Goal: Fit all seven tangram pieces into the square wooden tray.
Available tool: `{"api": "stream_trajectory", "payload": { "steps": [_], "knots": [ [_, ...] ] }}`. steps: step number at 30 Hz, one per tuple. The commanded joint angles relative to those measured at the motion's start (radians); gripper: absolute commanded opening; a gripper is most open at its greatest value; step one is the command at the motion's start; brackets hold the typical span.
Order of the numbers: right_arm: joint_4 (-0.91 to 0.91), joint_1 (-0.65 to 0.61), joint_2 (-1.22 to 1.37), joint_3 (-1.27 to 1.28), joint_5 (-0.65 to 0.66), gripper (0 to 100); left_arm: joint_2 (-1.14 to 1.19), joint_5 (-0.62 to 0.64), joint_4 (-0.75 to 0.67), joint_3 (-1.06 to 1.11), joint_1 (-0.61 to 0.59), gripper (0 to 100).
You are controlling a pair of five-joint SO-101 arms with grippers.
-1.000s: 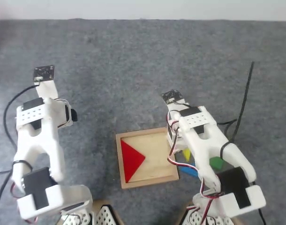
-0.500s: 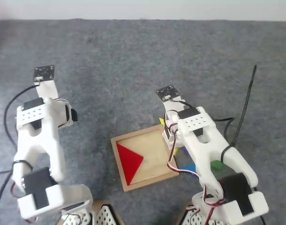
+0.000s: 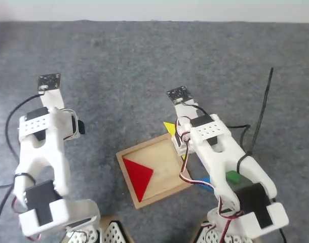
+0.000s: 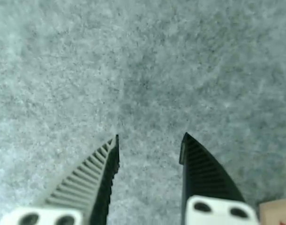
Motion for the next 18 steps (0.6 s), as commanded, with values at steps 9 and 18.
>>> {"api": "stream_trajectory", "payload": {
  "steps": [9, 18],
  "knots": [
    [-0.024, 0.122, -0.004, -0.143, -0.008, 4.2, -0.060, 0.012, -0.017, -0.004, 0.008, 21],
    [0.015, -0.030, -0.002, -0.166, 0.167, 37.1, -0.058, 0.011, -0.025, 0.012, 0.008, 21]
  ]
}}
